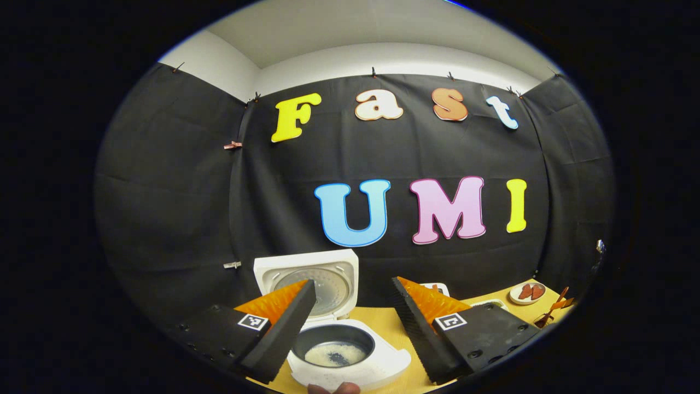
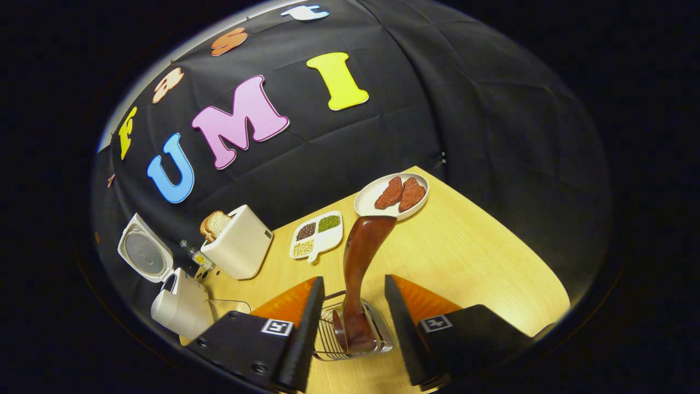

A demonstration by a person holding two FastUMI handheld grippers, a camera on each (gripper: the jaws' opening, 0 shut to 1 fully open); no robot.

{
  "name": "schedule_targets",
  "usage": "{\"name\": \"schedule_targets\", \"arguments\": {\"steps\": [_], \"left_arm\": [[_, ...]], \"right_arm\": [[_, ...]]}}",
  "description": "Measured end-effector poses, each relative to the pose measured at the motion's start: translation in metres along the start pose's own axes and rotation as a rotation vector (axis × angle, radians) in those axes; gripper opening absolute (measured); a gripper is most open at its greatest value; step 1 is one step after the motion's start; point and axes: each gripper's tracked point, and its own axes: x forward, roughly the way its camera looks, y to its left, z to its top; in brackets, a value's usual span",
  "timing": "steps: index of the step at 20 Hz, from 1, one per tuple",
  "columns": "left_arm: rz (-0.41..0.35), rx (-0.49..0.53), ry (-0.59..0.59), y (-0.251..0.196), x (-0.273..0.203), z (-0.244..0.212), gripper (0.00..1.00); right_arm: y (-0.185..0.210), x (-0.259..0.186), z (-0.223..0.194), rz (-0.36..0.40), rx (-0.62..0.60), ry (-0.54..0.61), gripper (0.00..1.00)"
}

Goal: Close the left gripper, press the button to open the rice cooker; take a wooden spoon from the chopstick holder with the right hand, scoop a spoonful of rice and pour it into the rice cooker, then put the wooden spoon back into the chopstick holder.

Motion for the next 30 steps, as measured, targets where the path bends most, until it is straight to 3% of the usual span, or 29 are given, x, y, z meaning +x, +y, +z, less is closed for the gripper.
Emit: {"name": "schedule_targets", "arguments": {"steps": [1,2,6,11,15,22,30], "left_arm": [[0.006,-0.008,-0.026,0.003,0.007,0.008,0.94],[0.014,-0.014,-0.049,0.007,0.014,0.013,0.94],[0.07,-0.023,-0.145,0.032,0.048,0.04,0.94],[0.123,-0.016,-0.199,0.071,0.108,0.052,0.94],[0.151,-0.064,-0.136,0.101,0.159,0.034,0.94],[0.122,-0.019,0.003,0.114,0.226,-0.017,0.94],[0.145,-0.004,0.15,0.107,0.237,-0.06,0.98]], "right_arm": [[-0.003,-0.009,0.007,-0.015,-0.021,-0.016,0.71],[-0.005,-0.016,0.009,-0.03,-0.044,-0.032,0.98],[0.003,-0.058,0.025,-0.057,-0.128,-0.088,0.98],[0.045,-0.109,0.025,-0.015,-0.207,-0.11,0.99],[0.082,-0.138,0.028,0.011,-0.222,-0.146,0.98],[0.119,-0.173,0.032,0.021,-0.213,-0.208,0.98],[0.118,-0.191,0.017,-0.028,-0.212,-0.207,0.98]]}}
